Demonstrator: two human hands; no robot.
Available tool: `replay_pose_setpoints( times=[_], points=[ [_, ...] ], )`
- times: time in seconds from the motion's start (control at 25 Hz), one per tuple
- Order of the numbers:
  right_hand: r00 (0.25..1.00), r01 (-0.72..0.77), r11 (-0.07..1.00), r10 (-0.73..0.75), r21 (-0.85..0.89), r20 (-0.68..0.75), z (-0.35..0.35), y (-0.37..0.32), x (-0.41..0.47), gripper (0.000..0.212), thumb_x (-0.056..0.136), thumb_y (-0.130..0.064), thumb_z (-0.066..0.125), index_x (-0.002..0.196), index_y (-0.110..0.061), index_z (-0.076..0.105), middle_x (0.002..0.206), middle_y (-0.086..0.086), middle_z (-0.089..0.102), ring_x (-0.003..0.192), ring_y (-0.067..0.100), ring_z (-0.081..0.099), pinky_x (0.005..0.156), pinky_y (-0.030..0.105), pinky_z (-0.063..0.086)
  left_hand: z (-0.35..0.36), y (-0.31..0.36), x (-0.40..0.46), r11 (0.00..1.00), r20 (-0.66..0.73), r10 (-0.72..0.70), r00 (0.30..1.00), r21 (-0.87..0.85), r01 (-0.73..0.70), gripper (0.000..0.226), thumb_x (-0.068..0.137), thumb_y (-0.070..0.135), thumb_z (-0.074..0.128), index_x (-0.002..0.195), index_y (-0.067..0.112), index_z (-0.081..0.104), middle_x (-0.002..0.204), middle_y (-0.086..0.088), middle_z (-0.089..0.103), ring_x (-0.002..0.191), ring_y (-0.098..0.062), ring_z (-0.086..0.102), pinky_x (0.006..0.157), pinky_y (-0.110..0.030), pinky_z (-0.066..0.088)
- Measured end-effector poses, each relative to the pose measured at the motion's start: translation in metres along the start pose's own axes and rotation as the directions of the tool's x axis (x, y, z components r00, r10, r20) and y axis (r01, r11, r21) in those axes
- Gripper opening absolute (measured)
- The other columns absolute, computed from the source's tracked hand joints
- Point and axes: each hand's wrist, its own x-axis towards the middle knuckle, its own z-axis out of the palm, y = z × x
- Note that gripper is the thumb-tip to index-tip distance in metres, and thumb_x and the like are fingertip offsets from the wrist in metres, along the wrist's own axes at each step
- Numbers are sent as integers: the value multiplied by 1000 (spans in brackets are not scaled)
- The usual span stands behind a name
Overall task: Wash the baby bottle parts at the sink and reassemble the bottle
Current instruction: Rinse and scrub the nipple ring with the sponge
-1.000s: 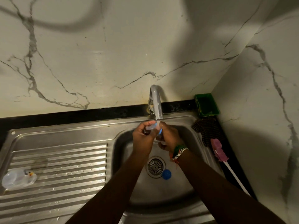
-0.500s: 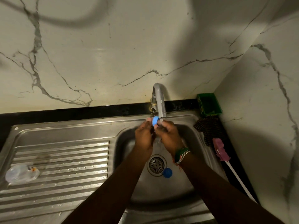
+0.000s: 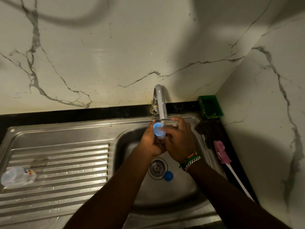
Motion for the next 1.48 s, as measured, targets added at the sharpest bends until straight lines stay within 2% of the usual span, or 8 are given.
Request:
replay_pose_setpoints(
  times=[0.12, 0.24, 0.72, 0.88, 1.16, 1.24, 1.36, 1.48],
  points=[
    [998, 63, 998, -63, -24, 14, 1, 4, -1, 44, 89, -44, 44, 117, -26, 73, 147, 10, 45, 125, 30, 45, 92, 40, 47, 3, -3, -1, 999, -40, -52, 998, -7, 52, 65, 98, 56, 55, 140, 6, 56, 124, -22, 67, 113, -34, 62, 86, -44, 50],
    [999, -36, 998, 34, -58, -34, 0, 11, 0, 46, 90, -45, 40, 121, -27, 70, 151, 12, 41, 130, 34, 44, 92, 46, 50, 0, -3, 2, 998, -16, -33, 999, 46, 34, 76, 93, 63, 57, 145, 7, 53, 138, -21, 62, 128, -37, 58, 108, -46, 45],
    [998, -62, 980, 56, 188, 41, 17, 9, 1, 40, 91, -43, 47, 117, -24, 72, 149, 9, 42, 128, 28, 45, 103, 24, 35, -11, -14, 13, 1000, -75, -23, 997, -20, 22, 76, 85, 68, 64, 132, 8, 62, 127, -21, 68, 119, -38, 62, 108, -49, 45],
    [1000, 4, 1000, -5, -20, -23, 16, 9, -7, 44, 90, -46, 46, 126, -31, 65, 149, 10, 42, 129, 32, 44, 97, 44, 48, -16, -11, 17, 996, -65, 8, 998, -87, -13, 78, 83, 68, 65, 134, 8, 63, 127, -19, 70, 119, -35, 65, 105, -48, 49],
    [1000, -10, 999, 10, 50, -4, 13, 14, -6, 43, 90, -50, 44, 118, -30, 70, 143, 8, 47, 123, 26, 47, 99, 37, 45, -12, -9, 13, 995, -10, 64, 998, -75, -65, 69, 90, 62, 61, 131, 7, 61, 130, -22, 67, 110, -34, 67, 81, -46, 55],
    [988, -150, 905, 150, 398, 31, 15, 7, -5, 26, 95, -29, 53, 102, -18, 75, 122, 6, 61, 109, 17, 57, 96, 31, 48, -13, -12, 21, 977, -50, 211, 976, -11, -211, 55, 93, 47, 65, 130, 7, 61, 126, -21, 69, 106, -31, 71, 78, -42, 60],
    [757, -616, 383, 530, 688, 383, 13, -11, 8, 22, 99, -25, 56, 98, -9, 71, 94, 8, 70, 85, 20, 64, 70, 30, 50, -19, -27, 23, 907, 8, 399, 917, 144, -396, 27, 100, 23, 60, 121, 7, 66, 117, -17, 70, 94, -23, 72, 75, -32, 61],
    [748, -631, 363, 520, 685, 413, 17, -12, 12, 32, 98, -43, 60, 102, -13, 71, 87, 6, 70, 76, 18, 65, 62, 29, 50, -27, -26, 20, 863, 70, 459, 886, 200, -463, 24, 102, 17, 55, 121, 8, 68, 115, -11, 72, 101, -23, 72, 85, -36, 61]
  ],
)
